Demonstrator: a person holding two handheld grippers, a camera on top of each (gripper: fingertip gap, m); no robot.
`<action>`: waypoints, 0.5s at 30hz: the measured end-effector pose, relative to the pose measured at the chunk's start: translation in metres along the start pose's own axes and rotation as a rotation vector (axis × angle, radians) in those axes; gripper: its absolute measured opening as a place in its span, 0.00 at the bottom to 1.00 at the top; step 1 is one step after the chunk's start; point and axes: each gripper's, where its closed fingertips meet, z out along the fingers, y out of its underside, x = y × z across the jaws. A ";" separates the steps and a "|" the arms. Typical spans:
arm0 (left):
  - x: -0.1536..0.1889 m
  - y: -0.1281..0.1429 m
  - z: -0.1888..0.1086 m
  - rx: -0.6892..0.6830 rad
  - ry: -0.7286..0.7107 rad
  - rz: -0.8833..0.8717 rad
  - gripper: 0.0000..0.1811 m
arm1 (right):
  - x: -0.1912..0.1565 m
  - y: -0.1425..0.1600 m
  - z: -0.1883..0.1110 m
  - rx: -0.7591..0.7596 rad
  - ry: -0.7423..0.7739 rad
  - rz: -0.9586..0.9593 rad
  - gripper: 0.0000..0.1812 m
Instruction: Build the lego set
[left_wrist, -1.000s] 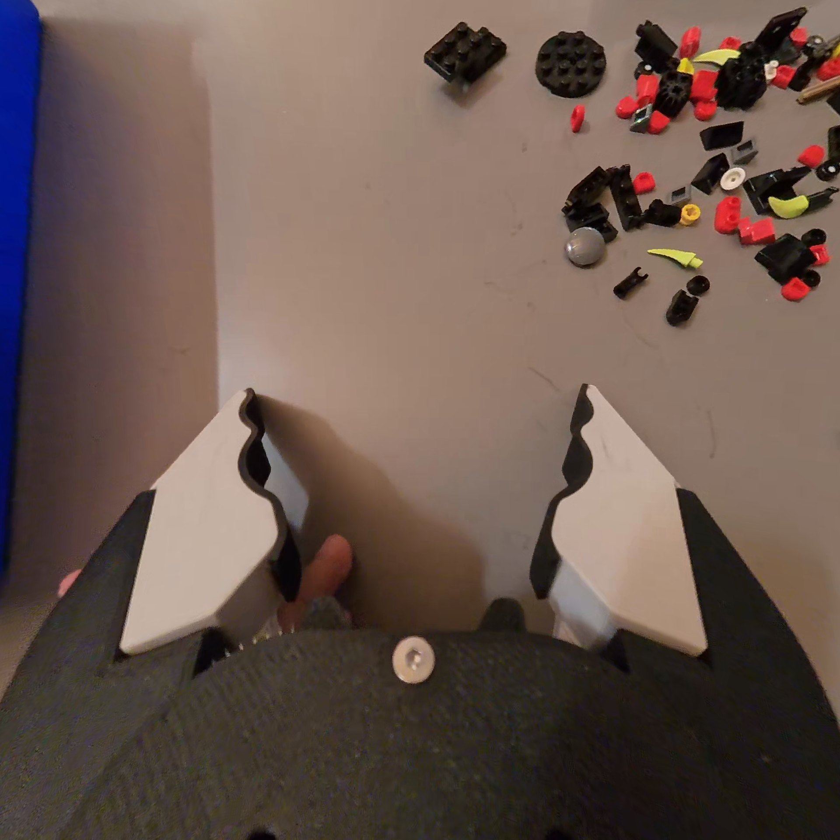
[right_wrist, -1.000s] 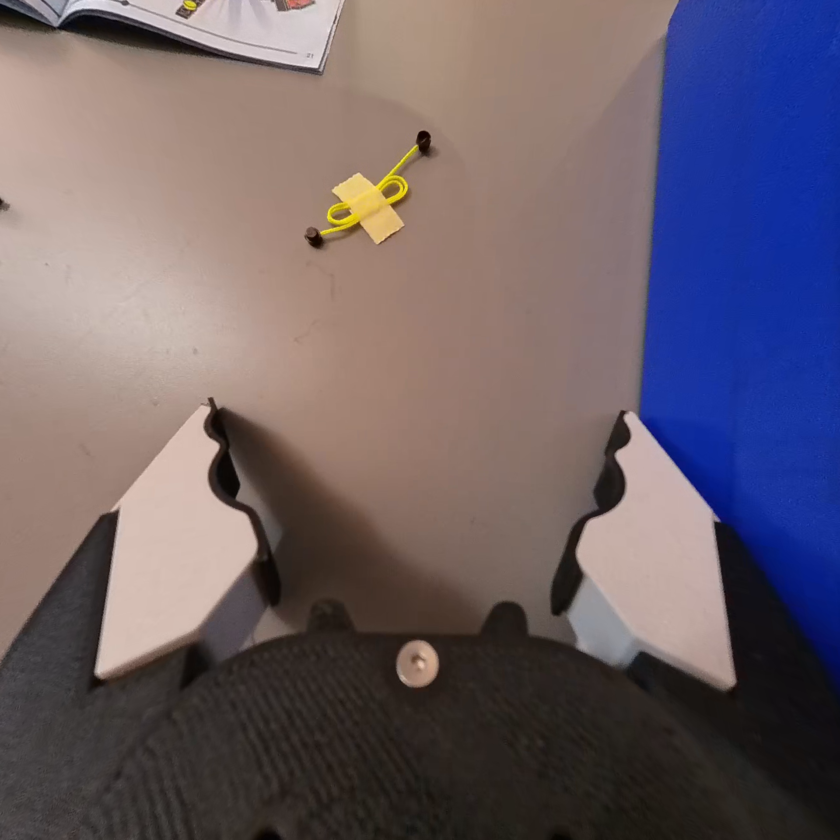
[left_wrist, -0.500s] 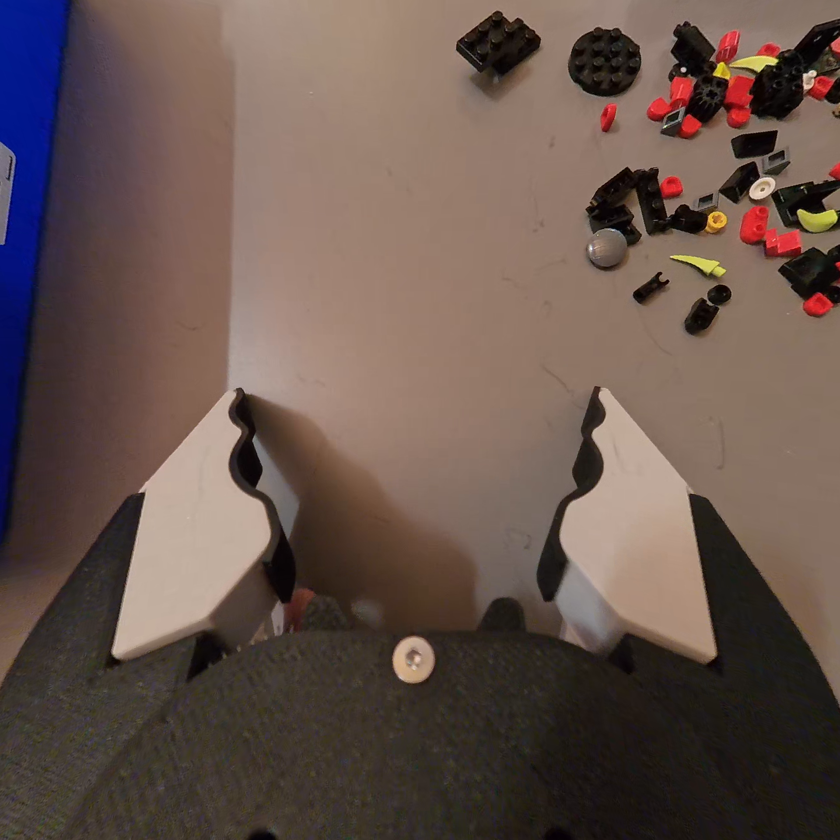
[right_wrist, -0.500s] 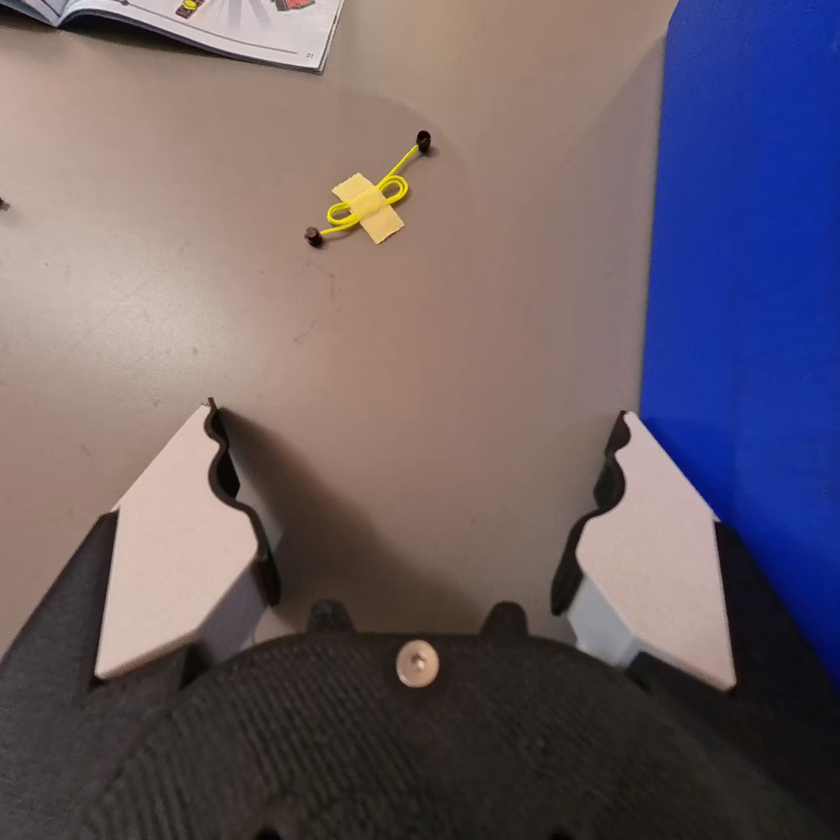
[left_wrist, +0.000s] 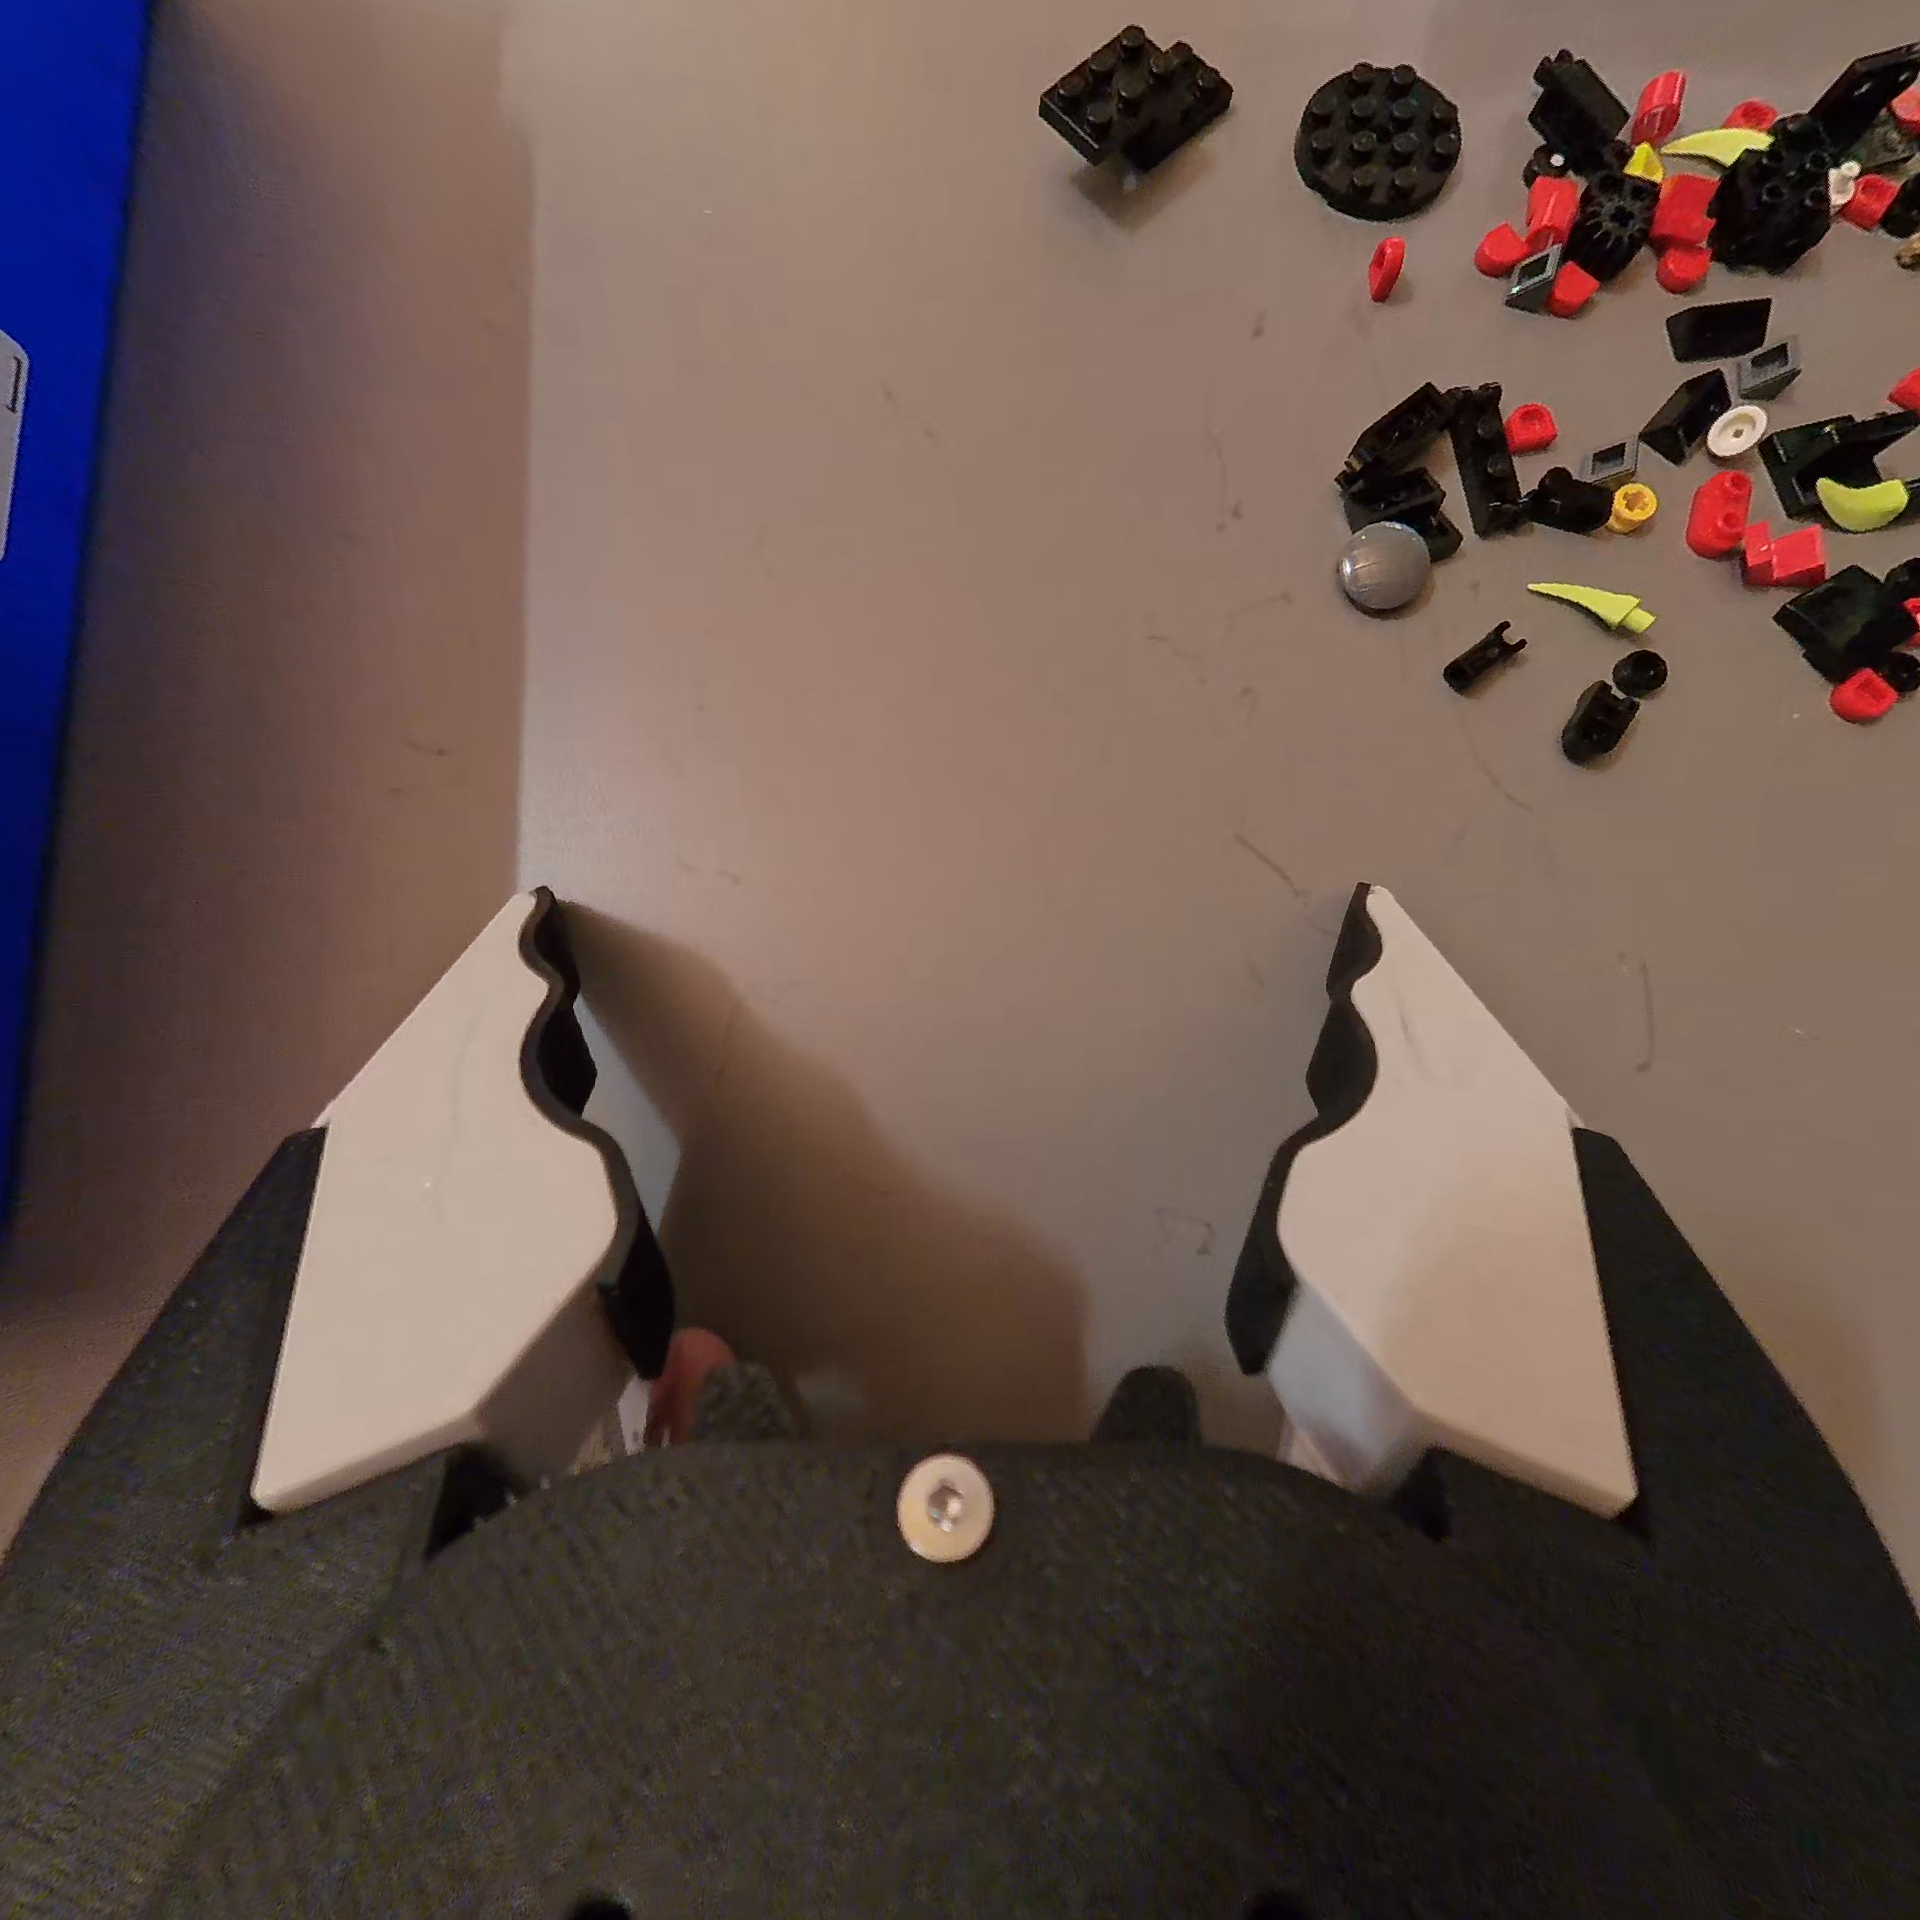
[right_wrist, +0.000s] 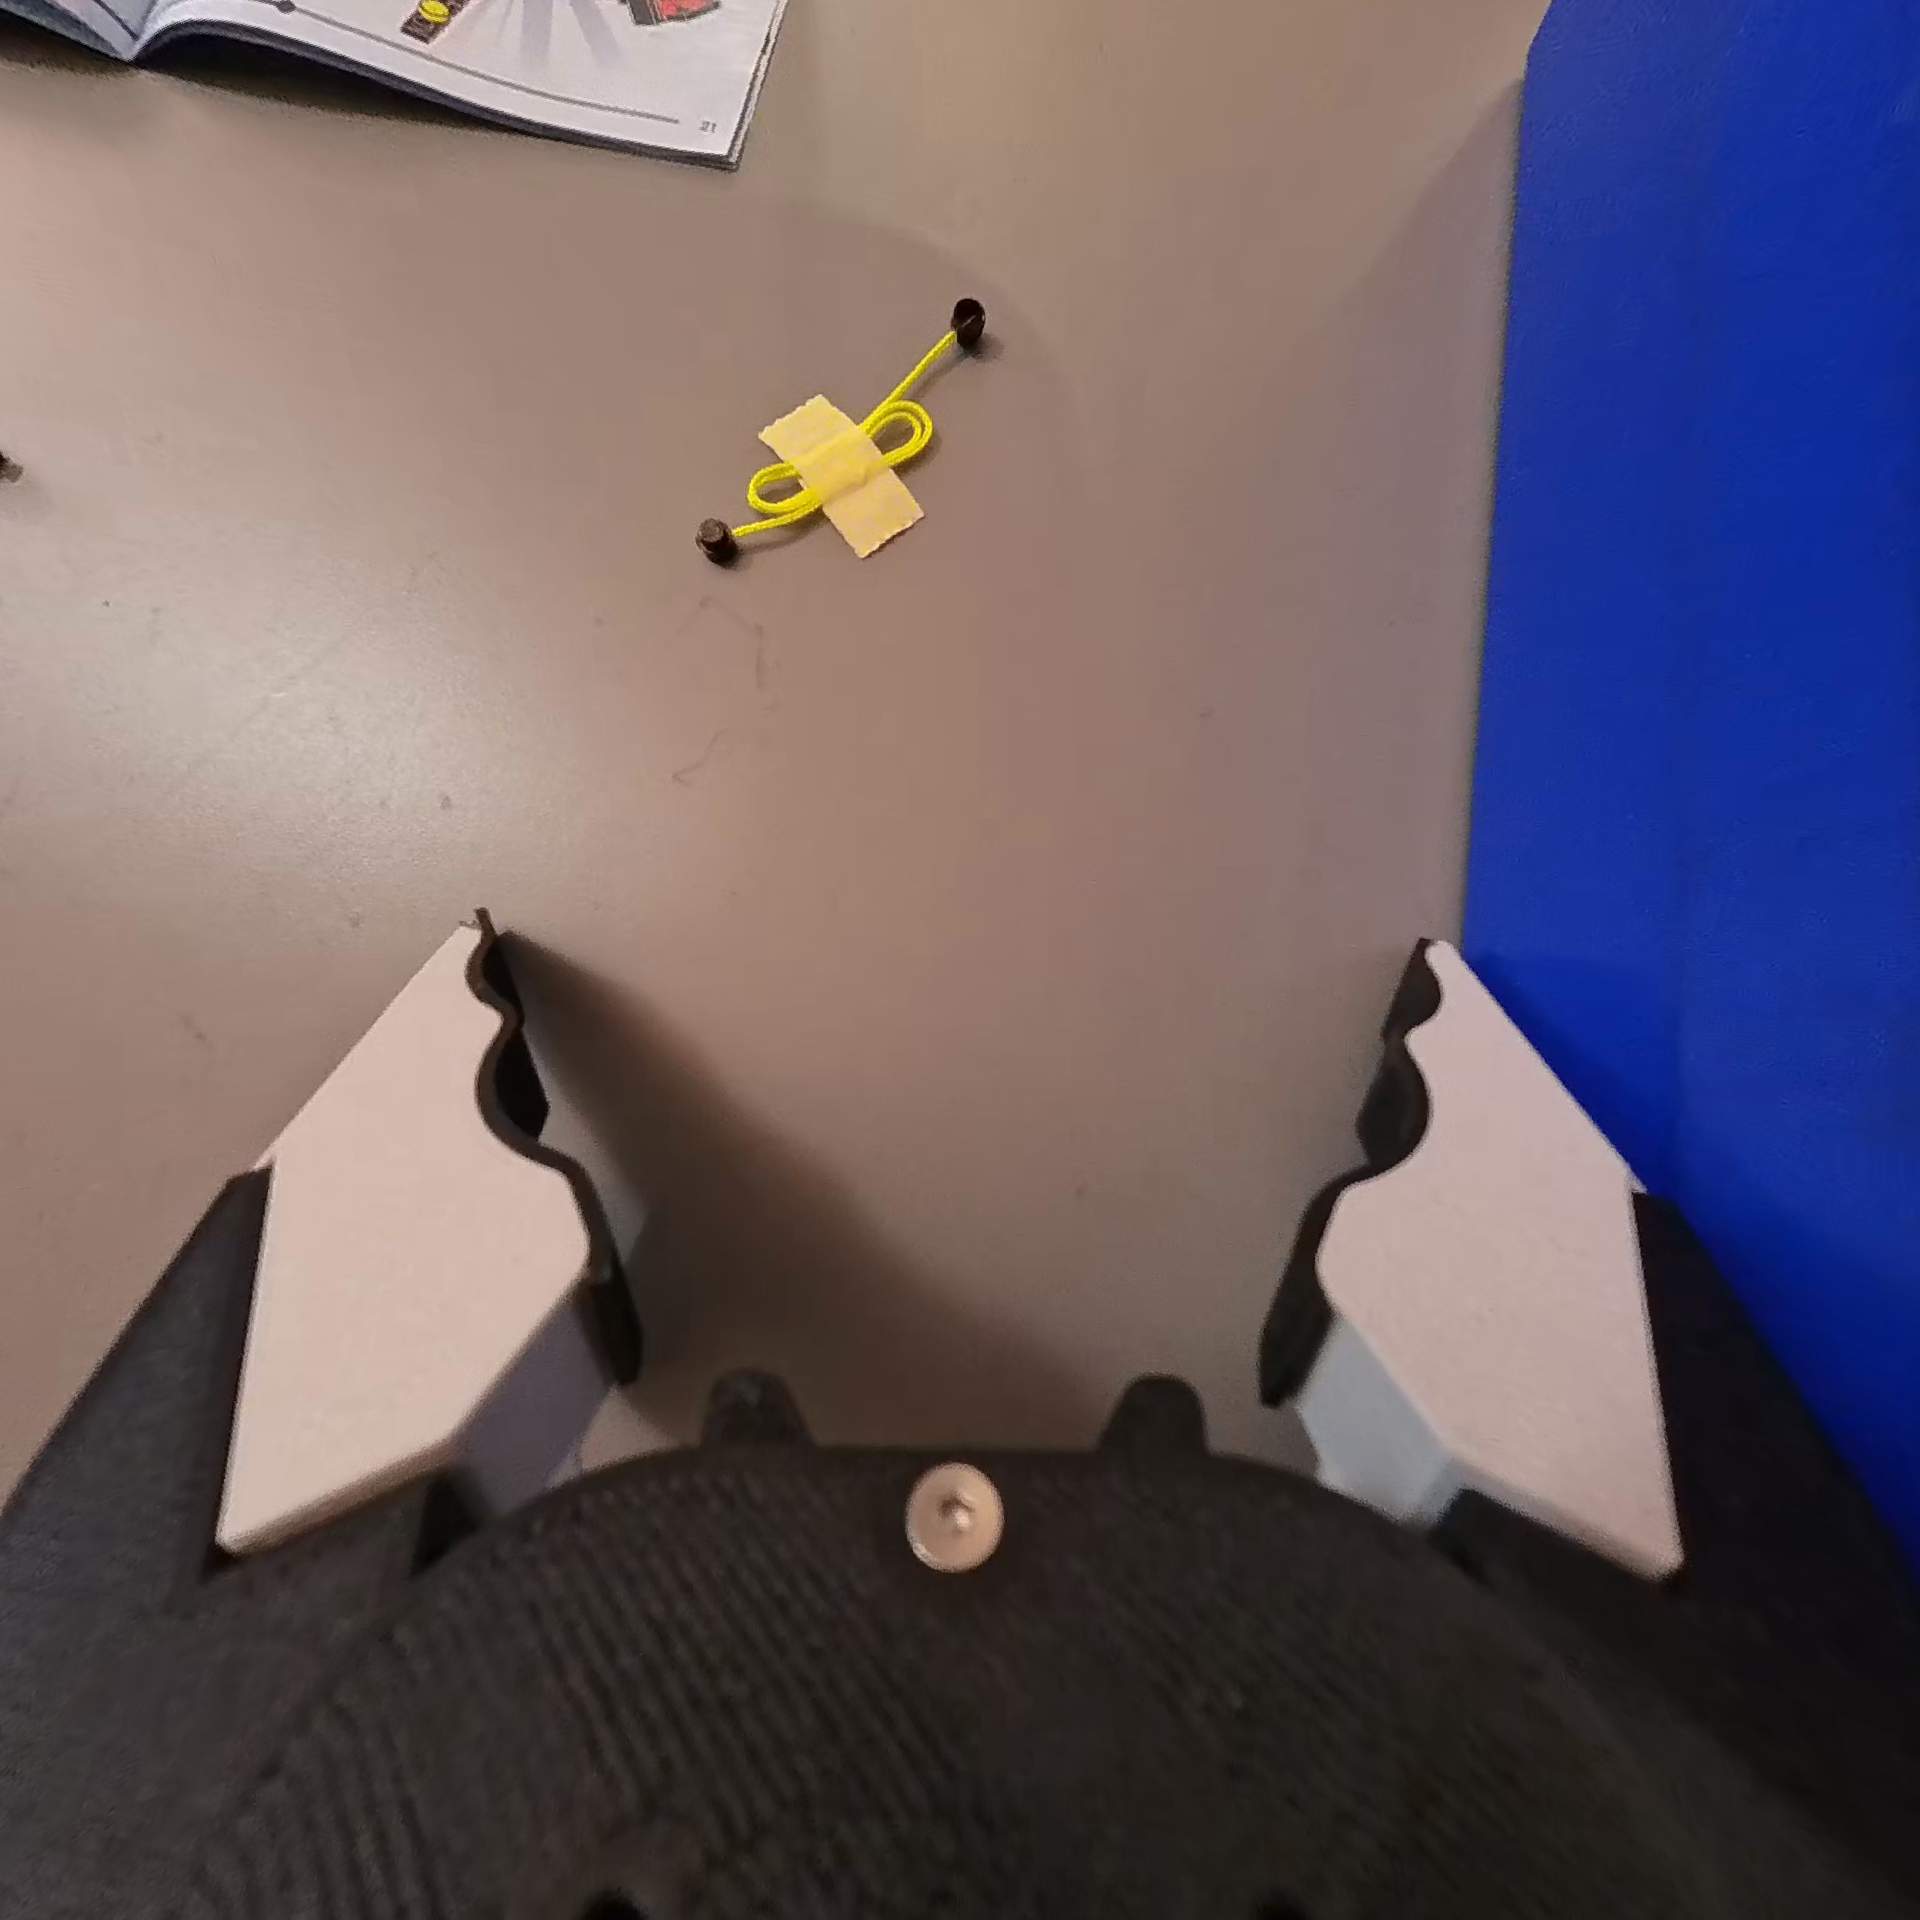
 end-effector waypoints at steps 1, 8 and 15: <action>0.000 0.000 0.000 0.000 0.000 0.000 0.78 | 0.000 0.000 0.000 0.000 0.000 0.000 0.88; -0.001 0.000 0.000 -0.001 -0.002 0.005 0.78 | 0.000 0.000 0.000 0.000 0.000 0.000 0.88; -0.001 -0.004 0.003 0.005 0.009 0.021 0.77 | 0.000 0.000 0.000 0.000 -0.001 -0.001 0.88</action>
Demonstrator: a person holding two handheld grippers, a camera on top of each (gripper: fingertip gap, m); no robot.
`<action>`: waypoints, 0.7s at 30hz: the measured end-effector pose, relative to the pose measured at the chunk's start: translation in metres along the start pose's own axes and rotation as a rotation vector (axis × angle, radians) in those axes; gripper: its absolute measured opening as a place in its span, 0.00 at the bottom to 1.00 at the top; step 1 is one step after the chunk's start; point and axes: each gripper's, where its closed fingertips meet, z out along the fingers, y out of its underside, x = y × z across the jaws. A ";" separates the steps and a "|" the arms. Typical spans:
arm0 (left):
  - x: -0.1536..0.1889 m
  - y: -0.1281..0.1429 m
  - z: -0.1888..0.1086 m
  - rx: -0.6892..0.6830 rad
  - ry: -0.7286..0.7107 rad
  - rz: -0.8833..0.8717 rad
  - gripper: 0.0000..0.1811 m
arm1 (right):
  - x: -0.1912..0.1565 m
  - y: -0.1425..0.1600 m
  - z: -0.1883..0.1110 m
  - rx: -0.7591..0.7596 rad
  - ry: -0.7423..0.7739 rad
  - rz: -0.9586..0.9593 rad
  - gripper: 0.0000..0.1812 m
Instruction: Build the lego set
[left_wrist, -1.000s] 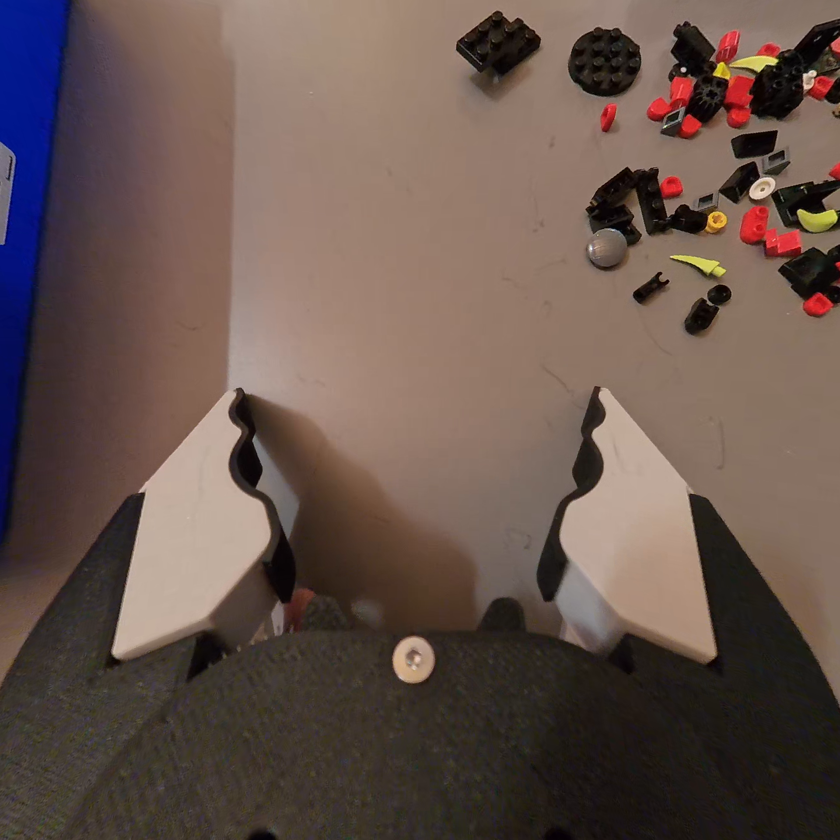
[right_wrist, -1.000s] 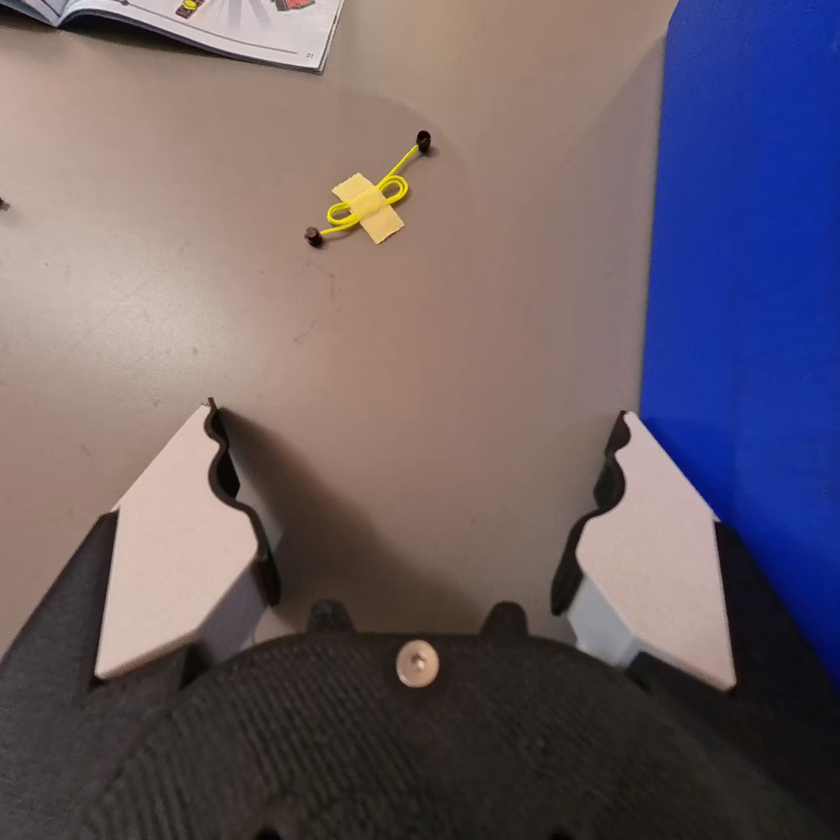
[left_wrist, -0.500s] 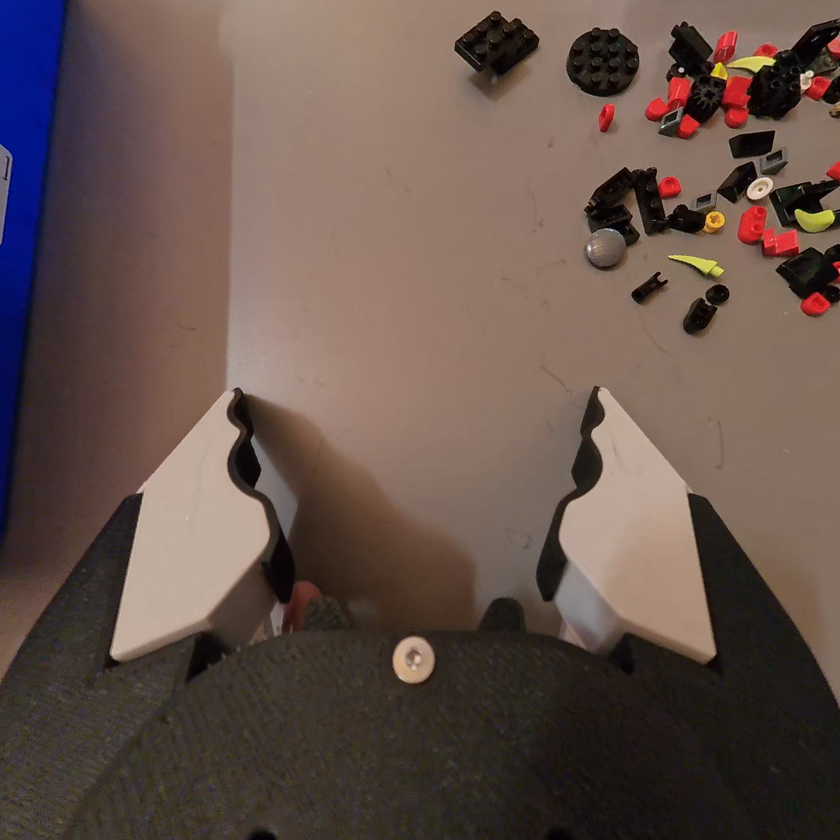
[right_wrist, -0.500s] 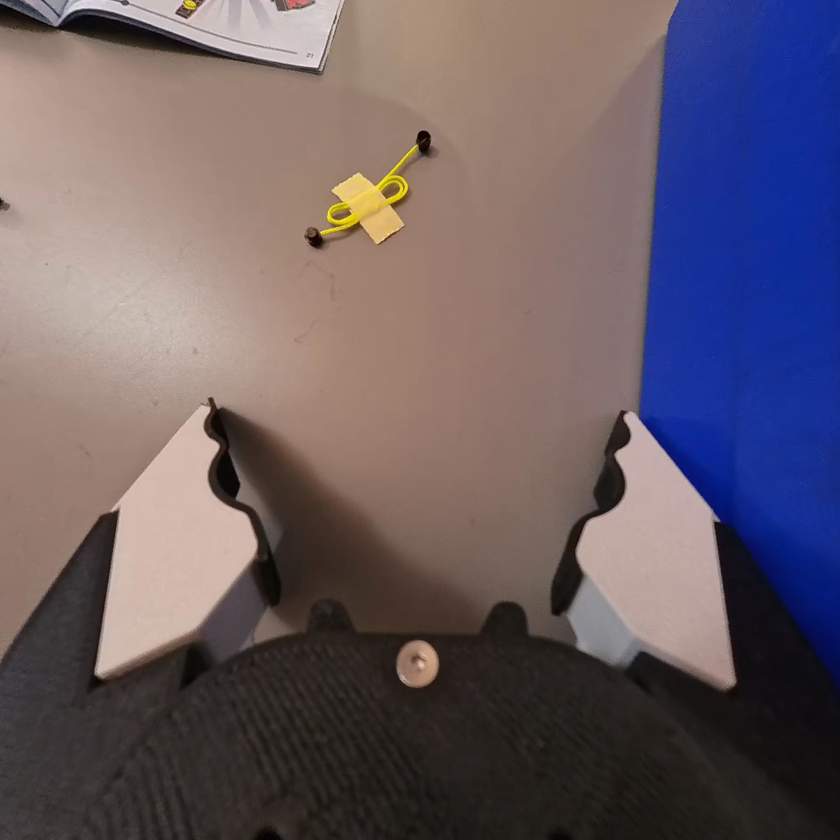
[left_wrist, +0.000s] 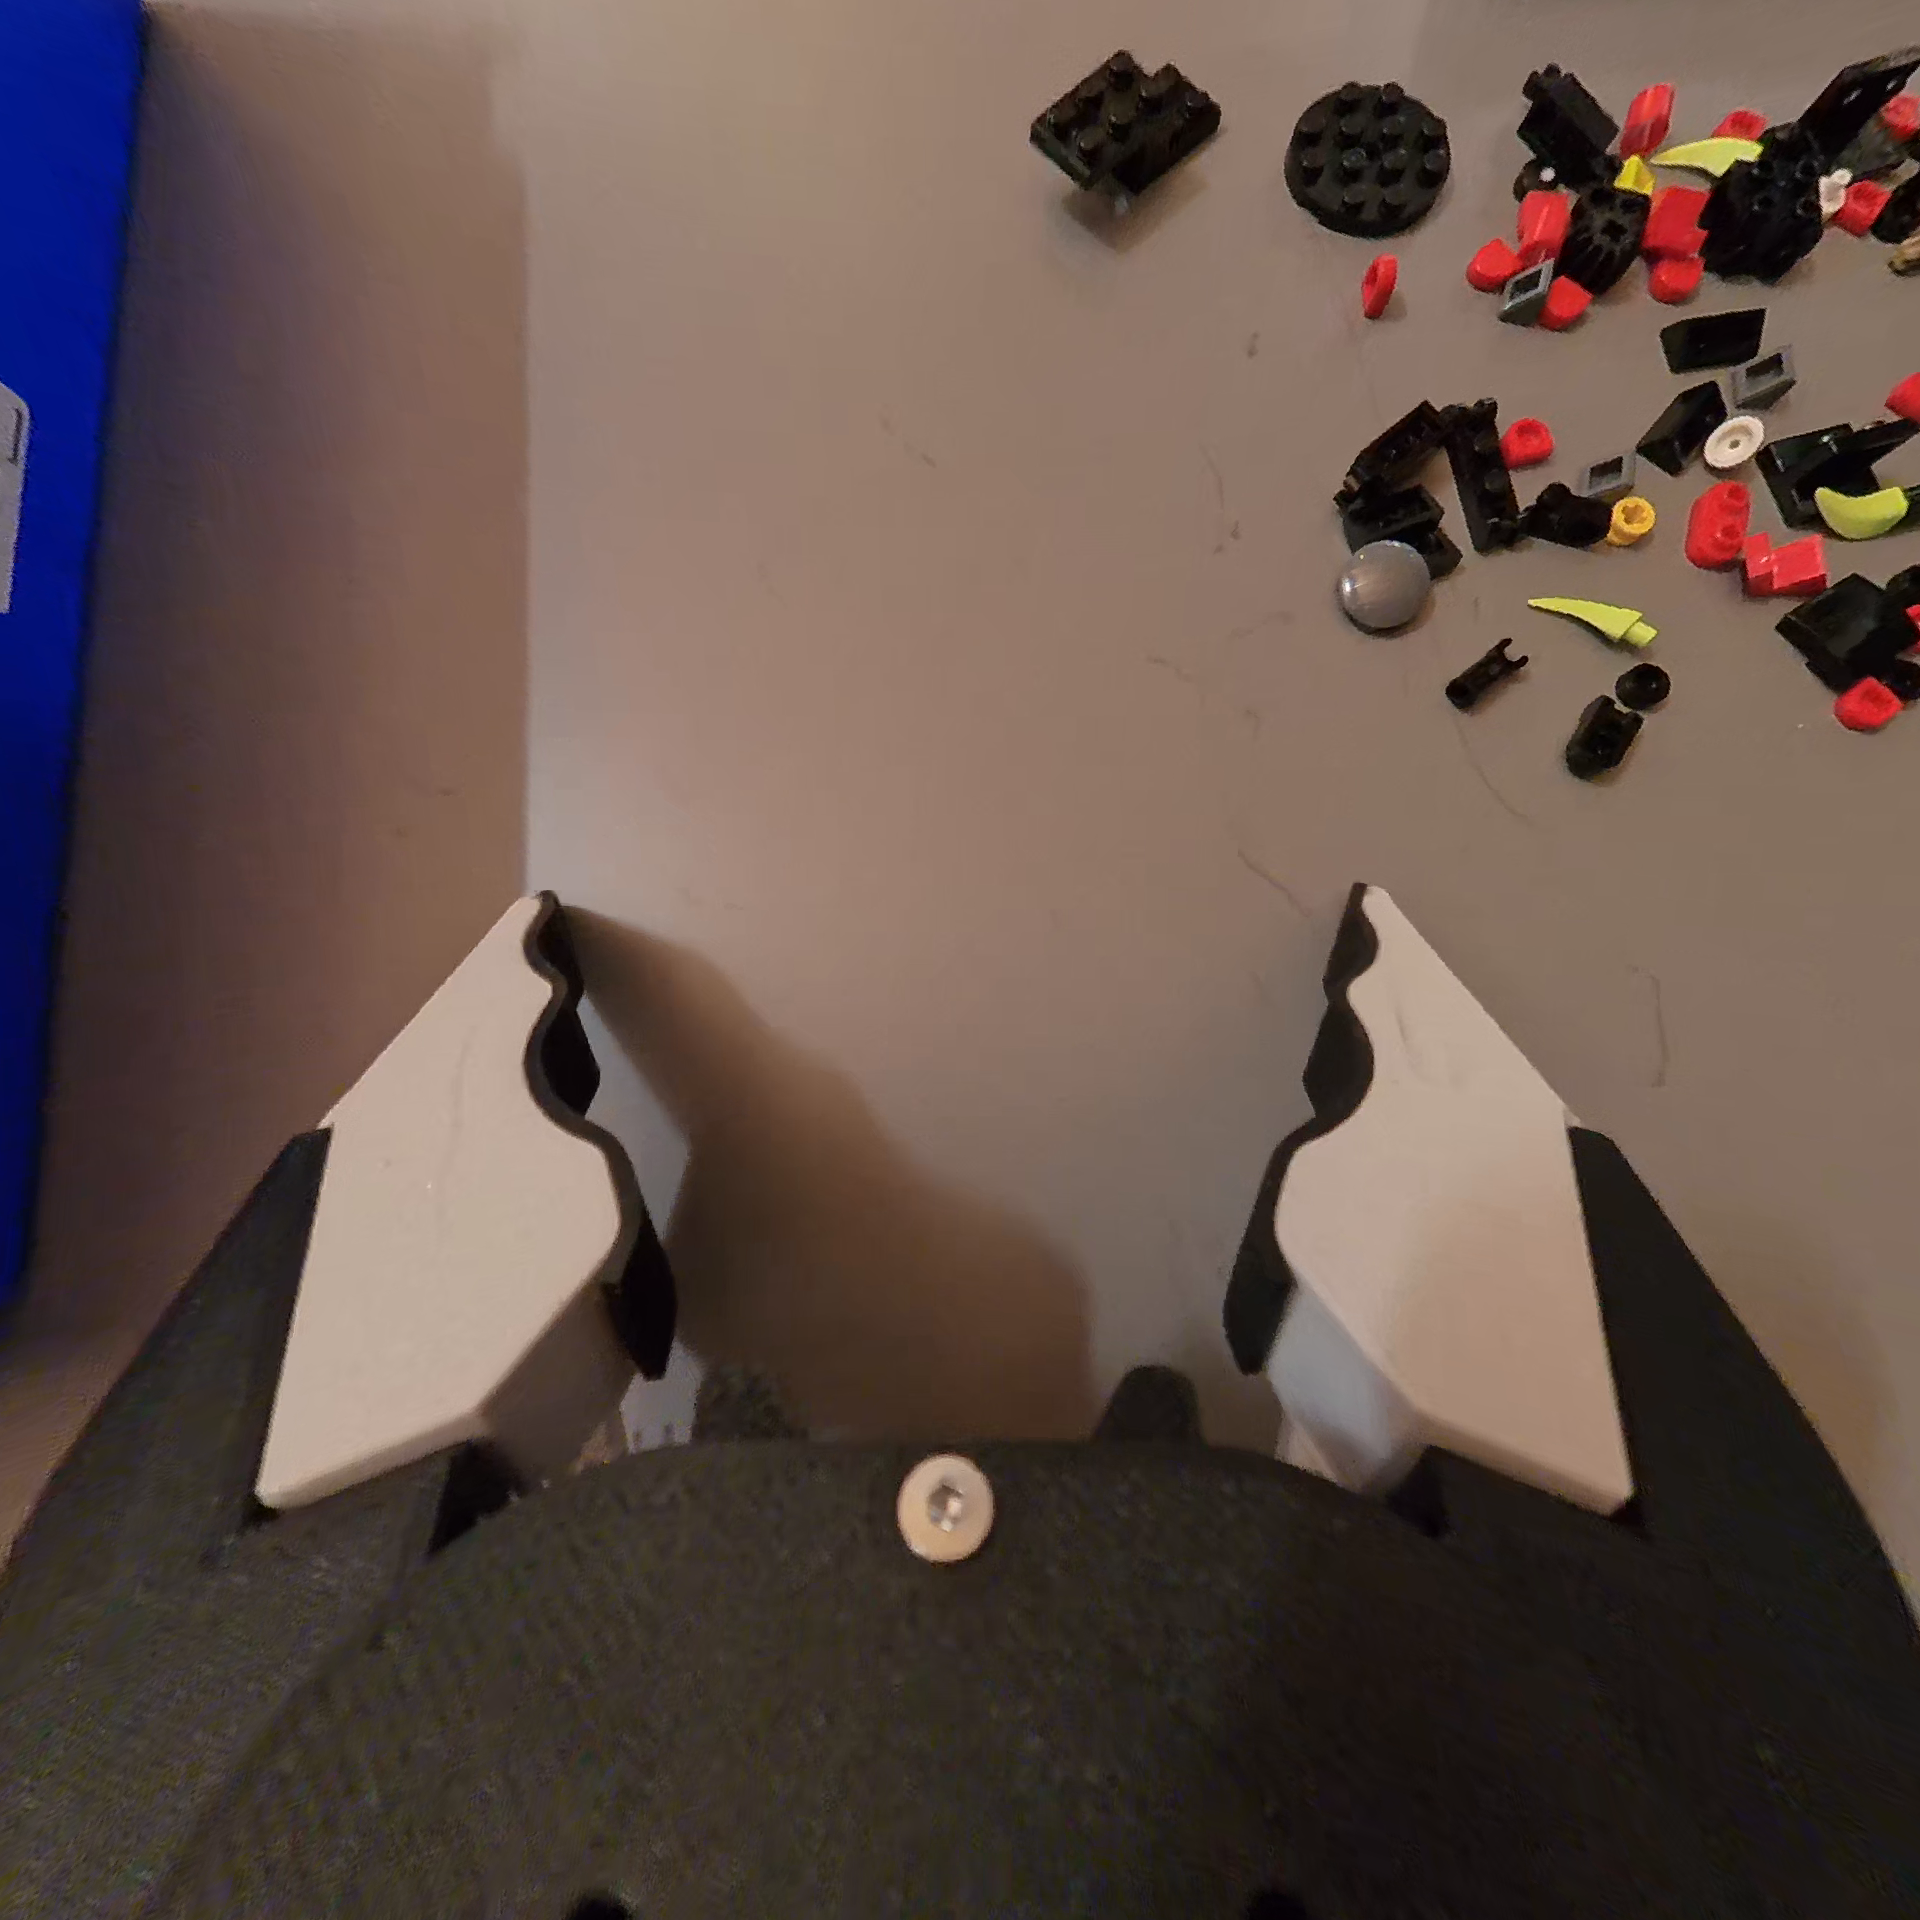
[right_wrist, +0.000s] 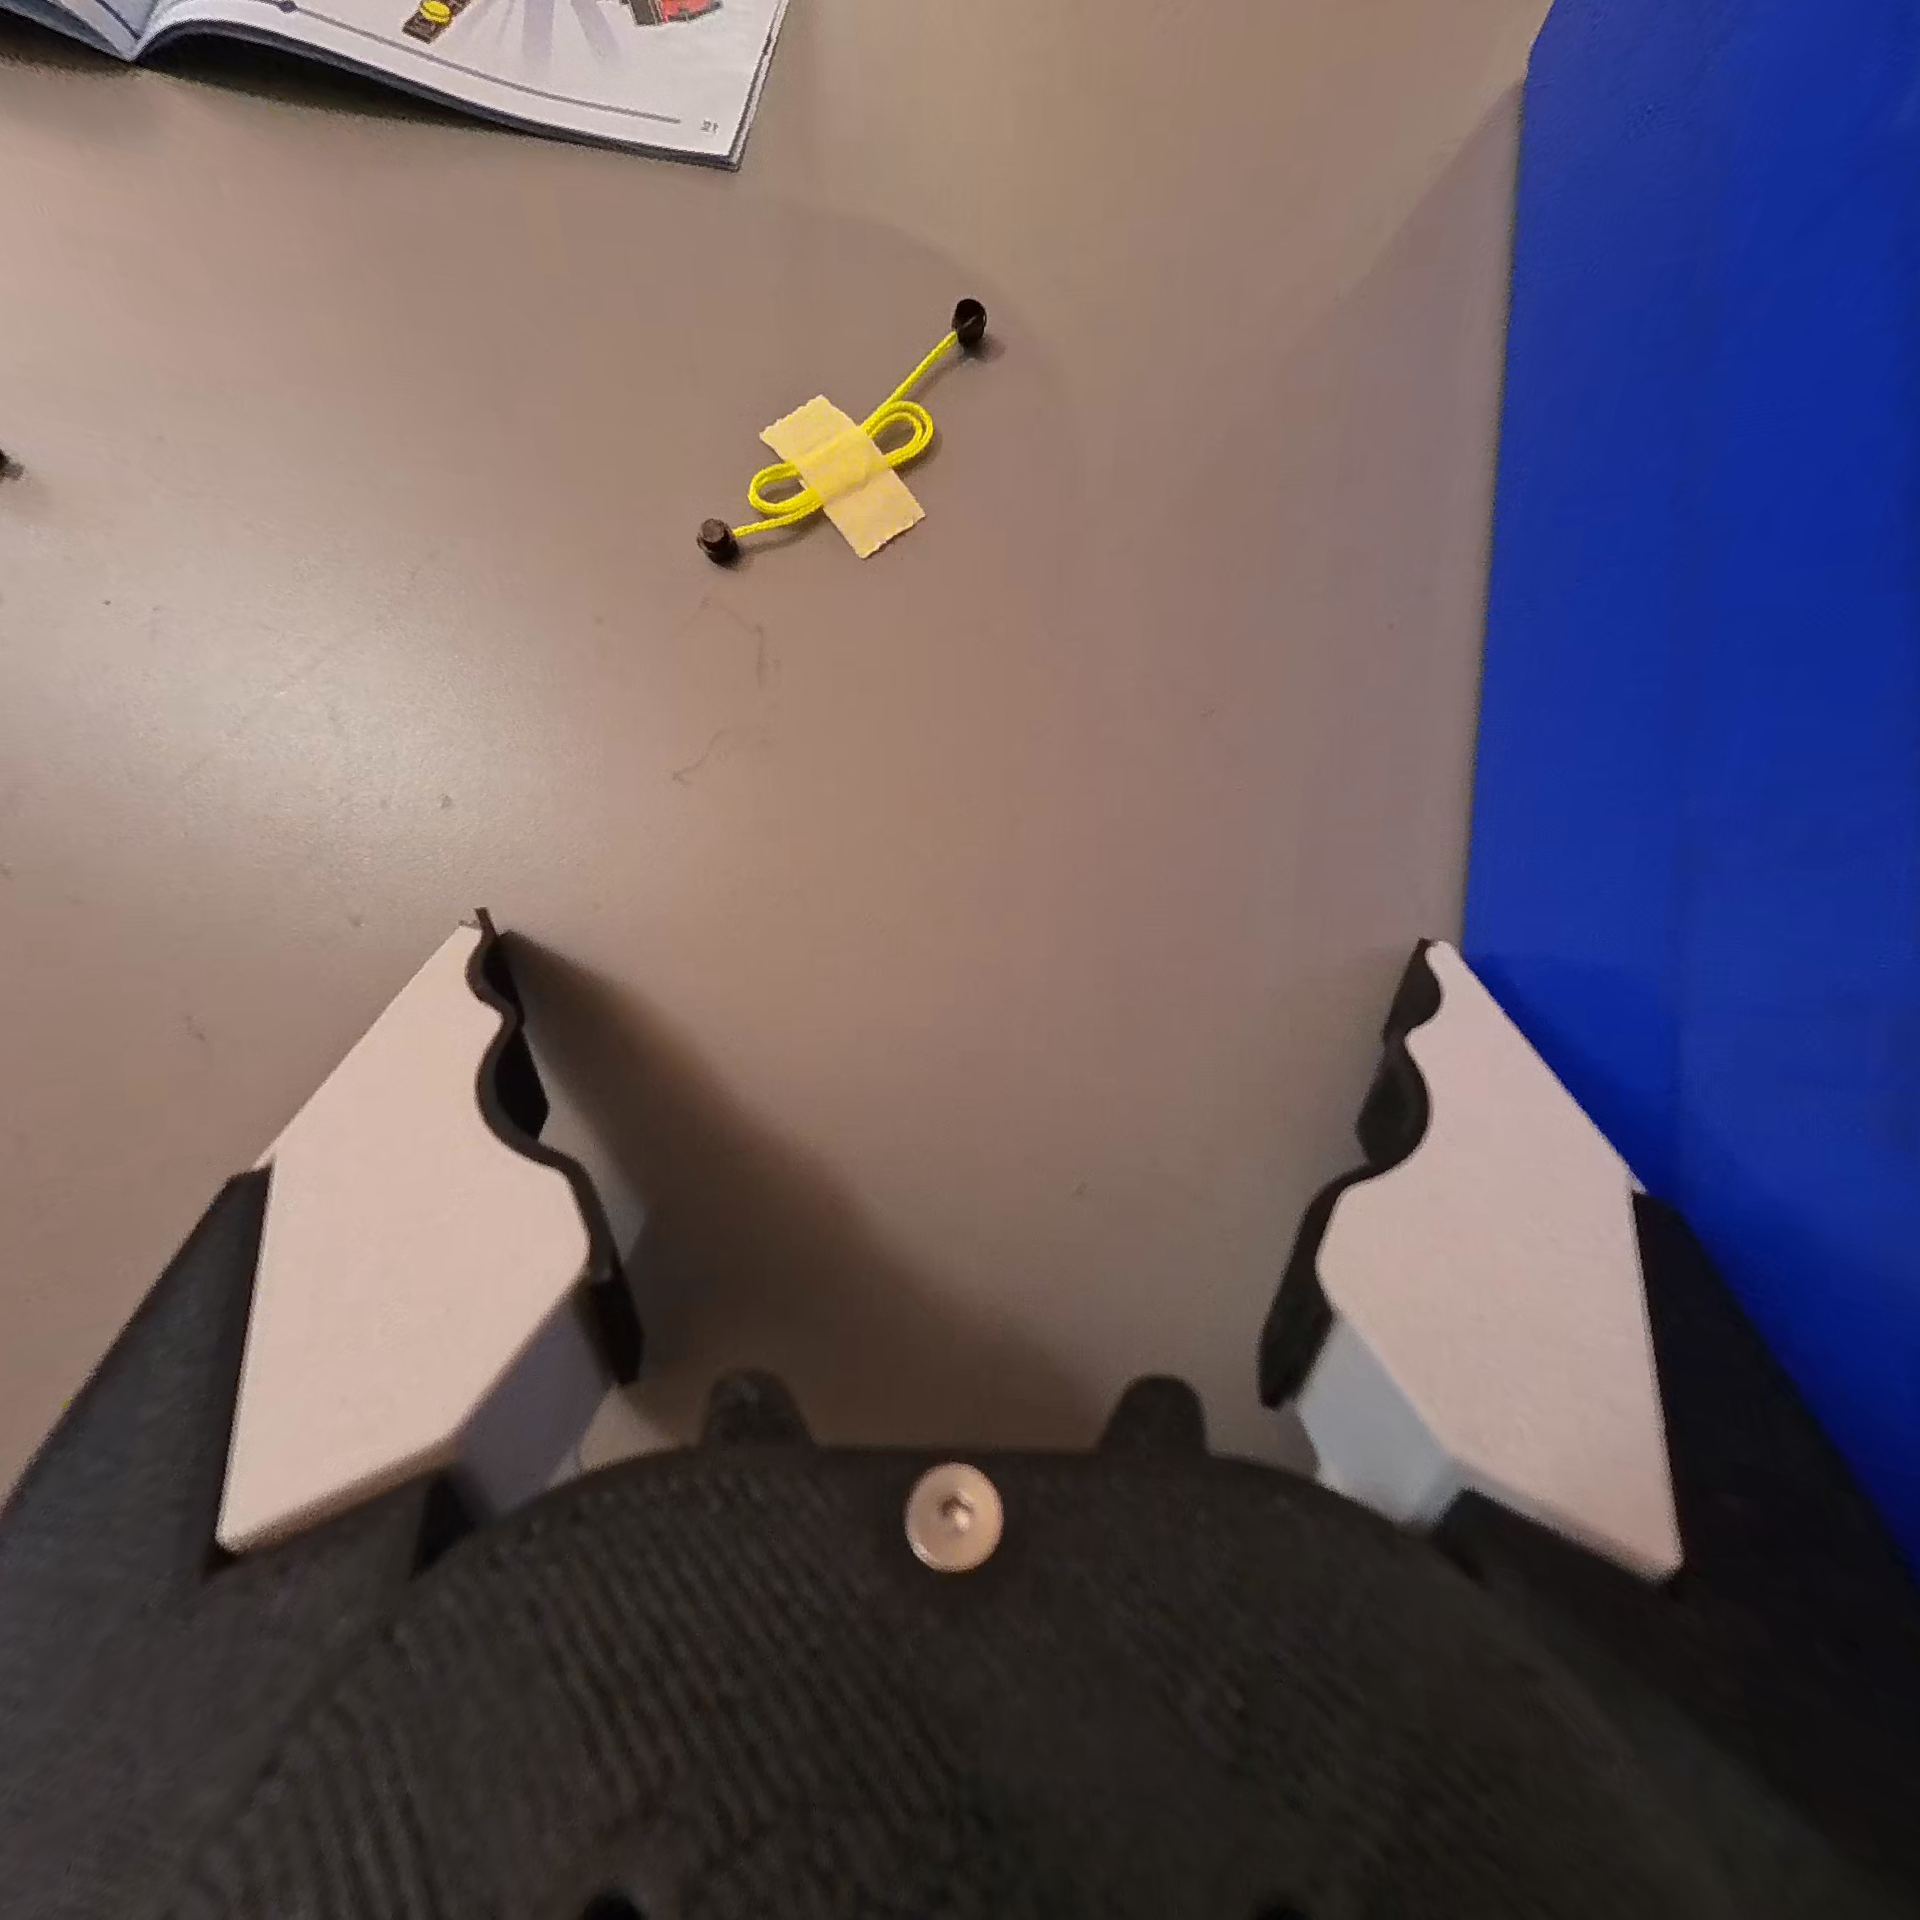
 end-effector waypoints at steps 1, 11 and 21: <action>0.000 -0.004 -0.002 0.024 -0.016 0.020 0.73 | 0.000 -0.001 0.001 0.000 -0.007 -0.008 0.88; 0.058 -0.078 -0.074 0.403 -0.037 0.419 0.32 | -0.004 -0.002 0.002 0.002 -0.066 -0.065 0.88; 0.158 -0.024 -0.146 0.435 0.522 0.136 0.05 | -0.023 -0.008 -0.003 0.010 -0.172 -0.160 0.67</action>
